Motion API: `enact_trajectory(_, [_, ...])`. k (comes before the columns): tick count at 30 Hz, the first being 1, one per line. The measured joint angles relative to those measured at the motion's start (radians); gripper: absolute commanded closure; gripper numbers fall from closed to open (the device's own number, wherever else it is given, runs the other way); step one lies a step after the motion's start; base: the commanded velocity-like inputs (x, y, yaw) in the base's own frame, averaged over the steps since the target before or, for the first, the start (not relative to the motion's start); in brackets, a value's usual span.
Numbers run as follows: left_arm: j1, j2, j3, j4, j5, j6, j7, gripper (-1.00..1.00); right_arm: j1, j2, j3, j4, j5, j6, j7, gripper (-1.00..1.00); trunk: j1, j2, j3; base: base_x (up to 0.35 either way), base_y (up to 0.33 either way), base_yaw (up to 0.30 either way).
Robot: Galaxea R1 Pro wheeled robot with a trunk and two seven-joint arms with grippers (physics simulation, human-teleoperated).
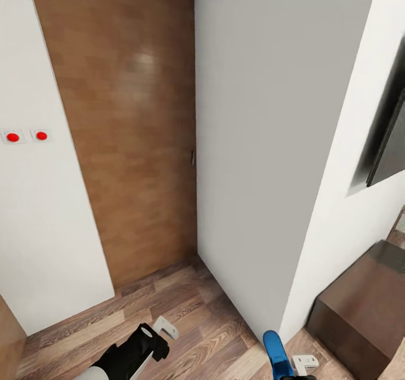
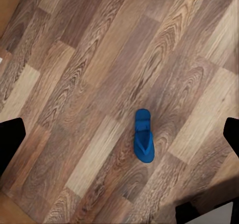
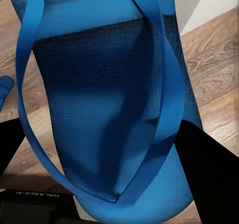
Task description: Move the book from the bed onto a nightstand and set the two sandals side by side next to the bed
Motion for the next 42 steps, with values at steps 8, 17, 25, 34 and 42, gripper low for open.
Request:
enact_trajectory(8, [0.000, 0.000, -0.001, 0.000, -0.005, 0.000, 0.000, -1.00, 0.000, -0.001, 0.000, 0.005, 0.000, 0.000, 0.000, 1.00, 0.000, 0.000, 0.000, 0.000, 0.003, -0.093])
enact_trajectory(17, [0.000, 0.001, -0.002, 0.000, -0.007, 0.000, 0.000, -1.00, 0.014, -0.015, -0.002, 0.033, 0.000, -0.006, 0.002, 1.00, 0.000, 0.000, 0.000, 0.000, 0.000, -0.011])
enact_trajectory(25, [0.000, 0.001, -0.002, 0.000, -0.007, 0.001, 0.000, -1.00, 0.044, -0.014, -0.004, 0.019, -0.002, -0.022, 0.052, 1.00, 0.000, 0.000, 0.000, 0.000, 0.000, -0.001])
enact_trajectory(34, [0.000, -0.002, -0.001, -0.001, -0.005, 0.002, 0.000, -1.00, 0.047, 0.115, 0.062, -0.260, 0.018, 0.000, 0.214, 1.00, 0.000, 0.000, 0.000, 0.000, 0.000, 0.000])
enact_trajectory(42, [0.000, -0.015, -0.001, -0.001, -0.004, 0.002, 0.000, -1.00, 0.048, 0.202, 0.558, -0.681, 0.052, 0.395, 0.247, 1.00, 0.000, 0.000, 0.000, 0.000, 0.000, 0.000])
